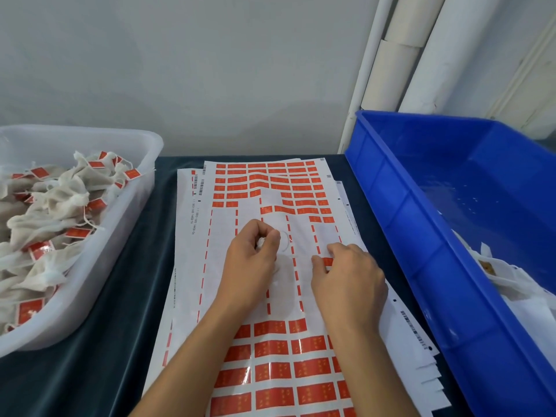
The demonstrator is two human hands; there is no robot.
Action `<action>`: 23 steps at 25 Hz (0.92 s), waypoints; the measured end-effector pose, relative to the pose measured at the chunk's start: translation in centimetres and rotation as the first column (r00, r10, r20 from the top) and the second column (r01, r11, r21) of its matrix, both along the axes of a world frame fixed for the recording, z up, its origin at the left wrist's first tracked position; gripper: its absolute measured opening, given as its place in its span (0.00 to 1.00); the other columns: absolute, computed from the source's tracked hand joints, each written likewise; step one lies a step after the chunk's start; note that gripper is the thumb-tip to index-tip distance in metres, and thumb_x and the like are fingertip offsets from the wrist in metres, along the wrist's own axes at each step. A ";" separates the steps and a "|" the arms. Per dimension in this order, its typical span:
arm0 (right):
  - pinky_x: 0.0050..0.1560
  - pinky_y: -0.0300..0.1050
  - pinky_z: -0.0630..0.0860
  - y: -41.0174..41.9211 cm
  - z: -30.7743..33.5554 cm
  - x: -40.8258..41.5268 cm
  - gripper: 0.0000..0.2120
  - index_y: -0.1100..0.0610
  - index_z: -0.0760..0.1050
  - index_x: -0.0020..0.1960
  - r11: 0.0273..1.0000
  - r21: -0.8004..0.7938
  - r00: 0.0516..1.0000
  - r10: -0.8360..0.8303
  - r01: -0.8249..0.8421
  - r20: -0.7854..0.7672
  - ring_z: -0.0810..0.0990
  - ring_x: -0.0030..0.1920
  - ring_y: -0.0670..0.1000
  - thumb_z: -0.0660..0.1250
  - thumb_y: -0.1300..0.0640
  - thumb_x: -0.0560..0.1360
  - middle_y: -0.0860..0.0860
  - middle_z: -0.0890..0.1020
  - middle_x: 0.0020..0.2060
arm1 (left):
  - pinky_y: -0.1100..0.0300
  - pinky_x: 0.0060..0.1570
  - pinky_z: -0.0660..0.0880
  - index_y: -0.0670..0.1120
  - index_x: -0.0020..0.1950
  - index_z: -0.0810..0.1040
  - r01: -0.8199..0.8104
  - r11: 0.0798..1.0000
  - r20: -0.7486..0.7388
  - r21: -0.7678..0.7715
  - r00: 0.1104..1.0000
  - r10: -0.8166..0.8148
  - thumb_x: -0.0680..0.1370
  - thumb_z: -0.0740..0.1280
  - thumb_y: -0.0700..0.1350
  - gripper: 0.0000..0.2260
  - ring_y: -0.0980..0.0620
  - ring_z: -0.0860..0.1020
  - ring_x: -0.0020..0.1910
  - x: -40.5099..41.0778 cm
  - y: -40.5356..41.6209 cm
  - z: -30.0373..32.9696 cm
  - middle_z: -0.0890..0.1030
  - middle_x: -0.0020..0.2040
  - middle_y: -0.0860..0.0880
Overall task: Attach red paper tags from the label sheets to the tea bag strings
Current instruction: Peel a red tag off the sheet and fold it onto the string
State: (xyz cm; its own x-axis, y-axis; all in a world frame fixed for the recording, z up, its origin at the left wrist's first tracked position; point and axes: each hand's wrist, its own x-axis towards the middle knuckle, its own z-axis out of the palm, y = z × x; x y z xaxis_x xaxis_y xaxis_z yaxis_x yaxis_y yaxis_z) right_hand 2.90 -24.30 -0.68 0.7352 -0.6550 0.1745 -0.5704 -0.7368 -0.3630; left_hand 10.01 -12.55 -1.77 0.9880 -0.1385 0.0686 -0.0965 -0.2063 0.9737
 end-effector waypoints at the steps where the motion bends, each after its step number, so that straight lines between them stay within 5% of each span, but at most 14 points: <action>1: 0.52 0.45 0.81 0.0 0.0 0.0 0.22 0.47 0.76 0.69 1.000 -0.002 1.000 0.003 -0.003 0.003 0.83 0.53 0.49 0.65 0.38 0.80 0.46 0.82 0.60 | 0.74 0.37 0.75 0.53 0.48 0.77 0.000 1.000 0.000 -0.002 1.000 0.000 0.84 0.65 0.50 0.06 0.53 0.82 0.43 0.0 0.0 0.0 0.82 0.43 0.56; 14: 0.49 0.43 0.81 0.6 0.5 0.2 0.22 0.47 0.70 0.73 0.990 -0.118 0.994 0.064 -0.074 -0.085 0.86 0.48 0.50 0.60 0.39 0.82 0.46 0.84 0.60 | 0.75 0.36 0.75 0.52 0.46 0.76 -0.001 1.000 0.007 -0.016 1.000 0.001 0.84 0.65 0.48 0.07 0.53 0.81 0.42 0.3 0.0 -0.1 0.82 0.42 0.54; 23: 0.49 0.45 0.82 0.4 -0.2 -0.2 0.21 0.47 0.78 0.64 0.998 -0.061 0.998 0.007 -0.011 -0.062 0.84 0.44 0.50 0.63 0.35 0.79 0.46 0.85 0.55 | 0.75 0.37 0.74 0.52 0.47 0.77 0.007 0.999 0.002 -0.037 1.000 -0.006 0.84 0.65 0.48 0.07 0.59 0.81 0.41 0.3 0.1 -0.2 0.82 0.40 0.57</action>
